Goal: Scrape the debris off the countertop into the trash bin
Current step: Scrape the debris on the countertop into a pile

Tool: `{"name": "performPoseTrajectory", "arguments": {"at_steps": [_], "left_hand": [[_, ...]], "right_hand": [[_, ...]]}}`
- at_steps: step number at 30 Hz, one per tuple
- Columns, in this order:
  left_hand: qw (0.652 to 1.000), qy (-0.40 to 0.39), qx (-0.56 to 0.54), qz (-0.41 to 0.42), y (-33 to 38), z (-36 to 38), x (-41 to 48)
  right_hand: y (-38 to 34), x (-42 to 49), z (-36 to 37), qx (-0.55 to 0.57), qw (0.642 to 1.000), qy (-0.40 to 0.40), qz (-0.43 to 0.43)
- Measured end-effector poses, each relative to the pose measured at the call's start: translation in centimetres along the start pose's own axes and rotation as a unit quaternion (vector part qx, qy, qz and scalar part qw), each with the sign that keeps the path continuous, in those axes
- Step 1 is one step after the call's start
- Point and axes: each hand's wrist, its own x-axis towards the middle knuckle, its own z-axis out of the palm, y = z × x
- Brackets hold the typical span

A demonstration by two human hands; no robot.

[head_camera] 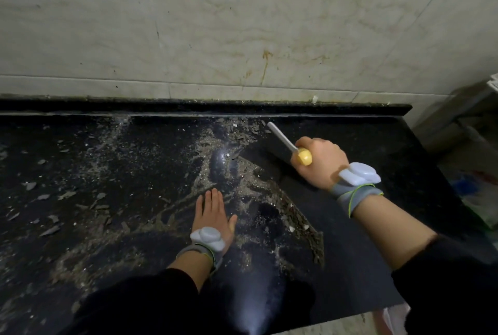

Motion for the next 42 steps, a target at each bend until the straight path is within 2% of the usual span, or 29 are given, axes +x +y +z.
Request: {"name": "performPoseTrajectory", "arguments": {"at_steps": [6, 13, 18, 25, 30, 33, 42], "left_hand": [[0.998, 0.055, -0.037, -0.022, -1.6, -2.0, 2.1], [0.995, 0.006, -0.023, -0.102, -3.7, -2.2, 4.7], [0.994, -0.006, -0.014, -0.106, -3.8, -2.0, 5.2], [0.993, -0.017, -0.013, -0.112, -3.8, -1.9, 5.4], [0.993, -0.026, -0.02, -0.111, -3.9, -2.0, 5.4], [0.993, -0.028, -0.024, -0.11, -3.9, -1.9, 5.5], [0.992, -0.041, -0.019, -0.114, -3.9, -2.3, 5.5]], "right_hand": [[3.5, 3.0, 0.6, 0.014, 0.994, 0.03, 0.101], [7.2, 6.8, 2.2, -0.018, 0.989, -0.001, 0.147], [5.2, 8.4, 3.0, -0.05, 0.994, -0.042, 0.089], [1.3, 7.3, 2.7, -0.071, 0.99, -0.083, -0.086], [2.2, 7.6, 1.0, -0.073, 0.996, -0.029, -0.03], [1.7, 8.4, 1.1, -0.08, 0.996, -0.041, 0.01], [-1.6, 8.0, 3.1, -0.092, 0.988, -0.077, -0.097]]}}
